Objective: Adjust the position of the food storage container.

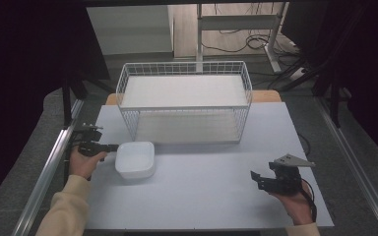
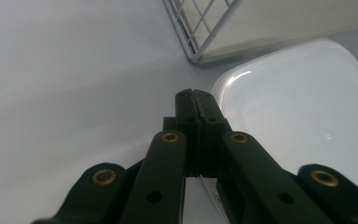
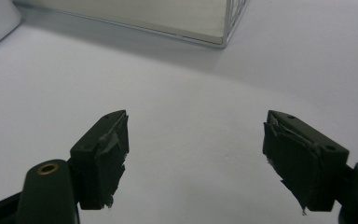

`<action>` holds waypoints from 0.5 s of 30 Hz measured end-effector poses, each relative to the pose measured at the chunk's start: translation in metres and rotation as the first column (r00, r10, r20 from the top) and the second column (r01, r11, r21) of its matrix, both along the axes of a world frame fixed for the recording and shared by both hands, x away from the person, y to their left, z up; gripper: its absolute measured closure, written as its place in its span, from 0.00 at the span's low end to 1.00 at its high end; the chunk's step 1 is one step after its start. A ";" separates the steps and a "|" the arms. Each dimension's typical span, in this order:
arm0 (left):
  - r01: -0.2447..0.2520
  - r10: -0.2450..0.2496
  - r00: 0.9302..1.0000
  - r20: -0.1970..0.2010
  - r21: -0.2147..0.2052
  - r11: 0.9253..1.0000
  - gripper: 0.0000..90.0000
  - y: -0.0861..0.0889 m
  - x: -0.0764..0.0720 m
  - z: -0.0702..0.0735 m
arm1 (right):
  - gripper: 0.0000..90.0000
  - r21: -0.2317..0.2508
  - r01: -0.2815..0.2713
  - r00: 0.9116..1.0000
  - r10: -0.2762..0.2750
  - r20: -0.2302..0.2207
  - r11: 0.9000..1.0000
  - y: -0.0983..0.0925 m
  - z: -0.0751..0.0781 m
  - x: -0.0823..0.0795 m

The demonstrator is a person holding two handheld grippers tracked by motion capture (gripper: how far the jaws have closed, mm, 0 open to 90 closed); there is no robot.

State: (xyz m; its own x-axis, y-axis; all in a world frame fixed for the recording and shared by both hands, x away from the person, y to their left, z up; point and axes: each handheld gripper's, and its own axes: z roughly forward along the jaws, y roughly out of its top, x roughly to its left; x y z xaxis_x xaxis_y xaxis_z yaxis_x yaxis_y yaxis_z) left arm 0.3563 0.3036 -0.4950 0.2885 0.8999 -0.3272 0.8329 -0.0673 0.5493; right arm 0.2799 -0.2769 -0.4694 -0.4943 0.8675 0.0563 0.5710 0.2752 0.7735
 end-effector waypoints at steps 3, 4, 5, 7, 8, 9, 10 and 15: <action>0.009 -0.009 1.000 0.002 -0.007 1.000 0.99 -0.004 0.002 -0.001 | 0.25 0.000 0.000 1.000 0.000 0.000 1.000 0.000 0.000 0.000; 0.009 -0.009 1.000 0.002 -0.007 1.000 0.99 -0.004 0.002 -0.001 | 0.25 0.000 0.000 1.000 0.000 0.000 1.000 0.000 0.000 0.000; 0.011 -0.011 1.000 0.003 -0.009 1.000 0.99 -0.006 0.002 -0.001 | 0.25 0.000 0.000 1.000 0.000 0.001 1.000 0.000 0.001 0.000; 0.015 -0.015 1.000 0.005 -0.016 1.000 0.99 -0.008 0.003 -0.001 | 0.25 -0.001 0.000 1.000 0.000 0.004 1.000 -0.001 0.001 0.000; 0.016 -0.016 1.000 0.005 -0.019 1.000 0.99 -0.009 0.003 -0.001 | 0.25 0.005 0.003 1.000 -0.003 0.004 1.000 -0.003 0.002 -0.001; 0.015 -0.015 1.000 0.006 -0.021 1.000 0.99 -0.010 0.004 -0.002 | 0.25 0.005 0.003 1.000 -0.003 0.004 1.000 -0.003 0.002 -0.001; 0.019 -0.019 1.000 0.007 -0.025 1.000 0.99 -0.011 0.004 -0.002 | 0.25 0.008 0.005 1.000 -0.005 0.006 1.000 -0.004 0.003 -0.001; 0.037 -0.037 0.999 0.008 -0.035 0.999 0.99 -0.019 0.004 -0.002 | 0.25 0.061 -0.005 1.000 0.006 -0.008 0.998 -0.005 0.005 -0.001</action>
